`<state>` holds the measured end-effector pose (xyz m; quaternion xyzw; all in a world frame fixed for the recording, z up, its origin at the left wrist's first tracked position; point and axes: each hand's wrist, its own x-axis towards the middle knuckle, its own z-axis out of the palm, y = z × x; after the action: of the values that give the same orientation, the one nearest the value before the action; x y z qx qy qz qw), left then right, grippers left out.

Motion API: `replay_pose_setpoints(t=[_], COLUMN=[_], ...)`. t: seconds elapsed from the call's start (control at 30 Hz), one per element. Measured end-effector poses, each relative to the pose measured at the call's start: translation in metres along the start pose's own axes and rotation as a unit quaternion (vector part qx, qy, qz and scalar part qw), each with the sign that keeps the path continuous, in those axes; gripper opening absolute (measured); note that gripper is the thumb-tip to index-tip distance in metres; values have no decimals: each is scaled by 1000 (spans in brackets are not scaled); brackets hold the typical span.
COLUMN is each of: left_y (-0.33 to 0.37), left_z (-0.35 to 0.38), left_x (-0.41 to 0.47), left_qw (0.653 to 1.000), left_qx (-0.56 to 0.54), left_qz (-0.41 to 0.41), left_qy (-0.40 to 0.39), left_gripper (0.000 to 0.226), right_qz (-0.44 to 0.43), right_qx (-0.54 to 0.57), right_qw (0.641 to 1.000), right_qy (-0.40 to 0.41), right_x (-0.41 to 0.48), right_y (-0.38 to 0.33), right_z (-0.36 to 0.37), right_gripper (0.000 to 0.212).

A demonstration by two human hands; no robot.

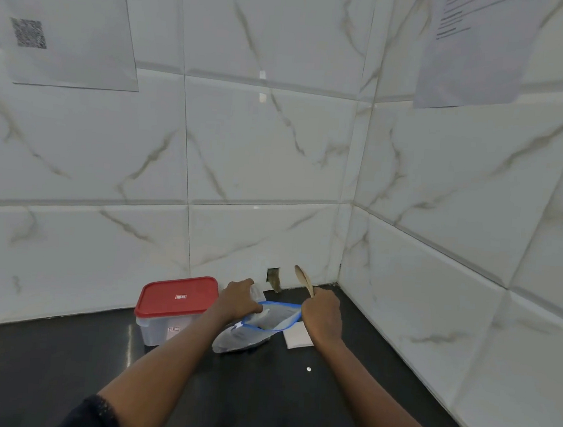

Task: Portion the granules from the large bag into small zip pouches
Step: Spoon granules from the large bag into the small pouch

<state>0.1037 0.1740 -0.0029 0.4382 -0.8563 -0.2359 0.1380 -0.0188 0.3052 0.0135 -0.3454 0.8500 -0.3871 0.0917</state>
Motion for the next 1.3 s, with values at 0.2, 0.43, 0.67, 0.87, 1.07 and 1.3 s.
replay_pose_setpoints(t=[0.2, 0.43, 0.67, 0.87, 1.07, 1.3], left_y=[-4, 3, -4, -8, -17, -3], left_z=[5, 10, 13, 18, 16, -1], left_x=[-4, -13, -22, -29, -33, -27], left_qw=[999, 998, 993, 990, 986, 973], left_qx=[-37, -49, -75, -75, -88, -122], left_qz=[-11, 4, 35, 76, 112, 126], left_qy=[30, 40, 89, 88, 86, 148], left_gripper=[43, 45, 39, 41, 40, 42], right_qz=[-34, -132, -183, -203, -81, -27], right_qx=[-163, -201, -338, -331, -219, -42], right_qw=[983, 964, 902, 898, 927, 971], right_qy=[-79, -112, -198, -209, -294, -235], right_x=[-3, -9, -20, -18, -15, -2], right_y=[-23, -25, -4, -18, -18, -28], right_z=[-47, -5, 27, 39, 67, 59], right_gripper=[26, 20, 33, 29, 20, 15])
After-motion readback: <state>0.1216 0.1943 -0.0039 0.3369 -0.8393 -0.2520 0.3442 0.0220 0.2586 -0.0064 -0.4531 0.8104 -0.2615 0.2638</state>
